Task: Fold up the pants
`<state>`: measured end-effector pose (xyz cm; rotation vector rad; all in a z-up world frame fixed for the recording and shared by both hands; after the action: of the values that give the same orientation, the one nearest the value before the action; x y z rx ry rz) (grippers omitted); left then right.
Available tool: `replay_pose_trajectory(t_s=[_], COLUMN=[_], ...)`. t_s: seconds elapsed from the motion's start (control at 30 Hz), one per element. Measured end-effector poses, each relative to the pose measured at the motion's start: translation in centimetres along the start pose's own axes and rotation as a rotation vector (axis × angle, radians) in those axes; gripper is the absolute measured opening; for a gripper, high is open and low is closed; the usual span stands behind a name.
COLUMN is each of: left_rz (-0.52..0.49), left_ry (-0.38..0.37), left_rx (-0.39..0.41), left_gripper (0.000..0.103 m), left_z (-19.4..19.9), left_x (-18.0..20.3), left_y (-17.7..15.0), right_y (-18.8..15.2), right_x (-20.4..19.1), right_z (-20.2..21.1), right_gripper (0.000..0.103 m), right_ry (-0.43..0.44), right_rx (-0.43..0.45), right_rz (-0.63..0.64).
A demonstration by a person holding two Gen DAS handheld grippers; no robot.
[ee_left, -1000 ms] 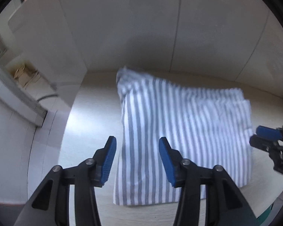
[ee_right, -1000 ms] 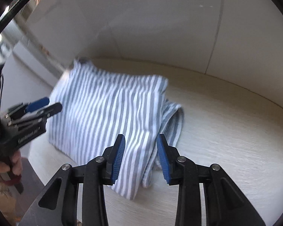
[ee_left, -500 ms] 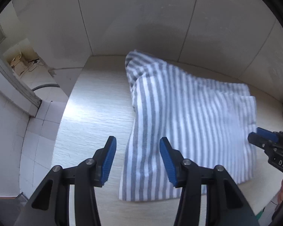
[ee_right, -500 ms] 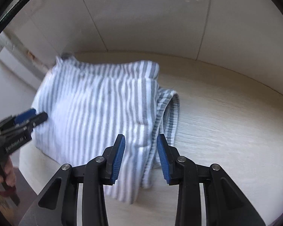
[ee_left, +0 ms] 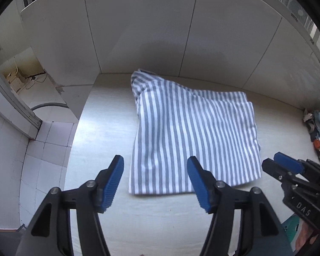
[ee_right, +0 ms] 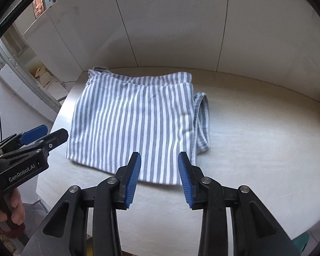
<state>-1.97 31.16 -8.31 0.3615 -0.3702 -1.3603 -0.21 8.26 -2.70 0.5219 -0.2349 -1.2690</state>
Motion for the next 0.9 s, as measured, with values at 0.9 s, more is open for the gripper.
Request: replay_pose_trajectory(t_s=[0.9], left_rz=[-0.008], left_ry=[-0.005], left_rx=[-0.091], left_gripper=[0.065], left_z=[-1.9], left_x=[1.4], left_y=[-3.5], right_y=[-3.1], right_x=[-1.1], right_z=[-2.3], right_gripper=[0.037], right_ry=[0.016], right_rx=[-0.078], right_rz=[-0.028])
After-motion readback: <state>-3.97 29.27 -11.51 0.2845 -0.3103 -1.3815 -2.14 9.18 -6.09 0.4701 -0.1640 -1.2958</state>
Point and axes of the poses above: each gripper's, at about its wrist camera, not at the fingertips, and z roughly against the way its jaws point, x to its right, y to its top, the point moved 9 cm from there along -z, roughly the way its jaws point, and after that the axes turned 1 degree about z, right-handed, at the moved point
